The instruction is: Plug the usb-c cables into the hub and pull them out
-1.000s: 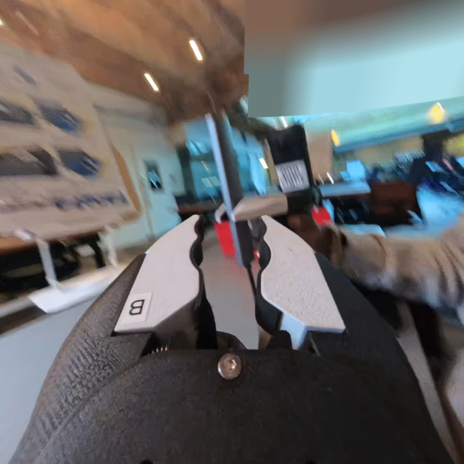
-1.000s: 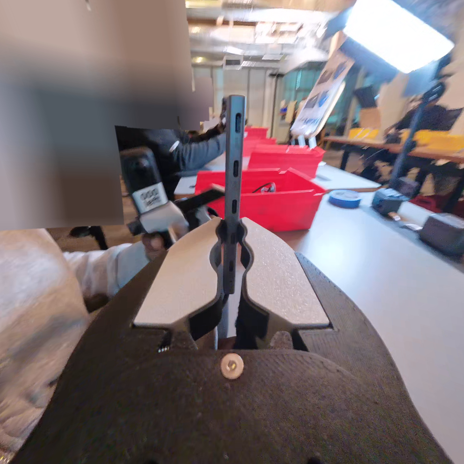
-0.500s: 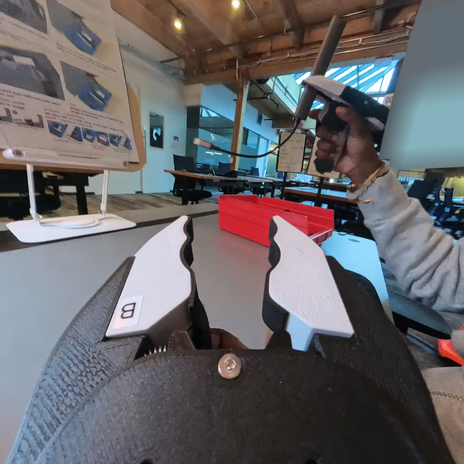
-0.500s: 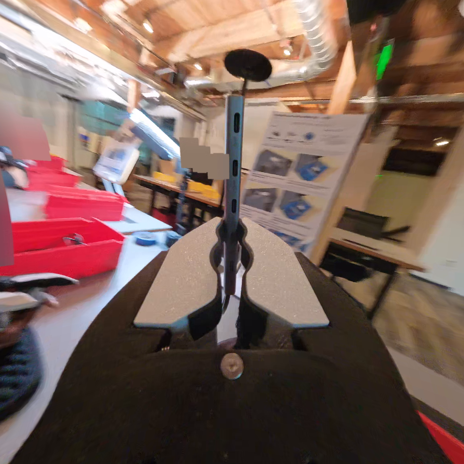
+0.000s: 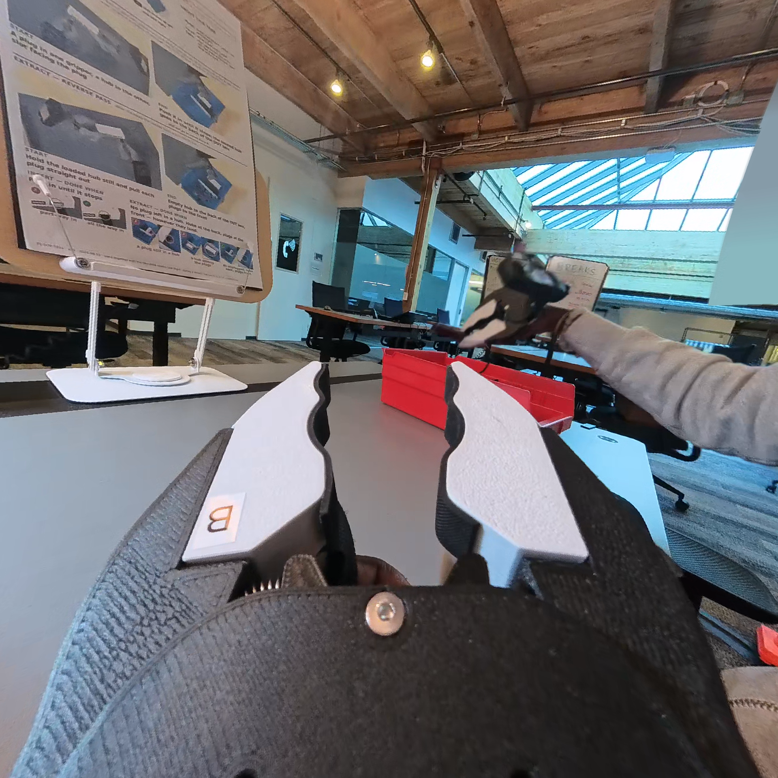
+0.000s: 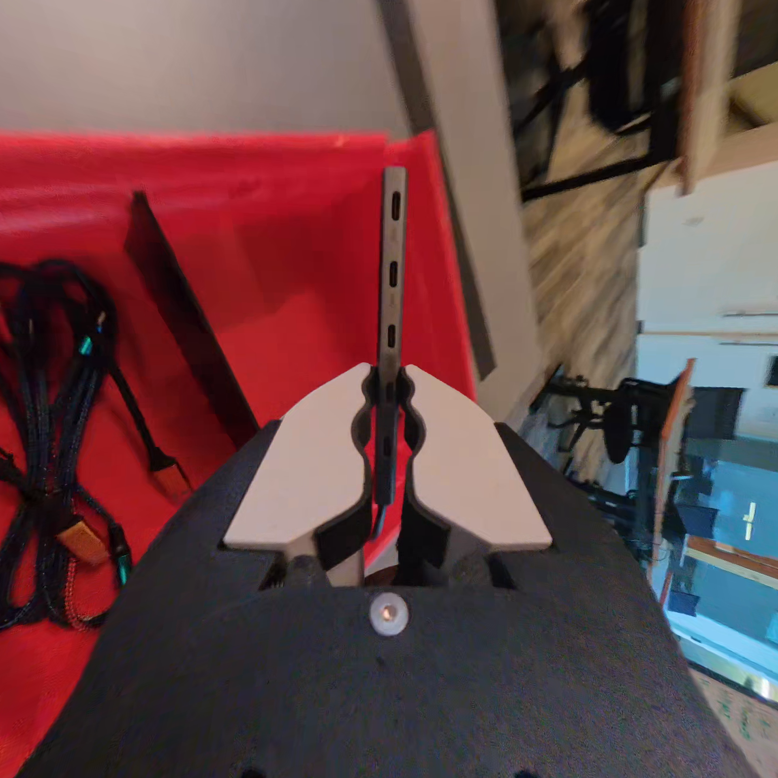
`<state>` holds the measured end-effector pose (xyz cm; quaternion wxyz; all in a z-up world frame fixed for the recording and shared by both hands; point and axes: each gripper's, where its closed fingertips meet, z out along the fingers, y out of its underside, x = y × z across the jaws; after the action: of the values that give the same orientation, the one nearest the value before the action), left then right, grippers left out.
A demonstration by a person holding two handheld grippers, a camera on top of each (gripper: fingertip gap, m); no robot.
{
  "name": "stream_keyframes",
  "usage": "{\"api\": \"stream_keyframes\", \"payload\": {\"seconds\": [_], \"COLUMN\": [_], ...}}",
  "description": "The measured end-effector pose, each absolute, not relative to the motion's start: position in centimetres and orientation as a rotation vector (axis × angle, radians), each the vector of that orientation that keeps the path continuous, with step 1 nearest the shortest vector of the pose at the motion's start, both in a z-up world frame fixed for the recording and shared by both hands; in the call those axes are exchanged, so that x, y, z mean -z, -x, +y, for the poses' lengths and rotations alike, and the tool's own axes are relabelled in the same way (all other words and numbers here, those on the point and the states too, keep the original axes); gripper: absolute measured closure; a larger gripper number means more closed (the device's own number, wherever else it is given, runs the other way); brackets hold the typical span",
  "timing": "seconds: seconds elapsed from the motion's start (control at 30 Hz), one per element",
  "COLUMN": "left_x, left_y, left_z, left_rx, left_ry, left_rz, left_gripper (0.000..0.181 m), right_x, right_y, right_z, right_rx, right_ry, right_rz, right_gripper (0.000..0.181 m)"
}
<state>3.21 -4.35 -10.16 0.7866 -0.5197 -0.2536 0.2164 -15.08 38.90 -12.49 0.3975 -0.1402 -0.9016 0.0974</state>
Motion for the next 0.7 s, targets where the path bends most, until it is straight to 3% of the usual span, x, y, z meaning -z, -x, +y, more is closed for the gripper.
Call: {"api": "stream_keyframes", "payload": {"seconds": [0.17,0.33,0.53,0.7], "left_x": [10.2,10.1,10.3,10.9], "left_y": [-3.1,-3.3,-3.3,-3.7], "left_z": [-4.5,-4.5,-4.3,-3.5], "left_rx": [-0.456,-0.457,-0.454,-0.396], "left_ry": [1.111,1.110,1.124,1.202], "left_rz": [-0.553,-0.547,-0.545,-0.543], "left_gripper": [0.130,0.130,0.130,0.130], "right_x": [18.7,20.8,12.6,2.6], "right_y": [15.7,15.3,16.7,9.8], "right_z": [38.0,36.8,35.0,27.0], "right_rx": [-0.291,-0.526,-1.003,-1.648], "right_ry": [0.534,0.949,1.029,0.856], "right_rz": [-2.558,-2.690,-2.248,-1.782], "right_gripper": [0.168,0.140,0.128,0.110]}}
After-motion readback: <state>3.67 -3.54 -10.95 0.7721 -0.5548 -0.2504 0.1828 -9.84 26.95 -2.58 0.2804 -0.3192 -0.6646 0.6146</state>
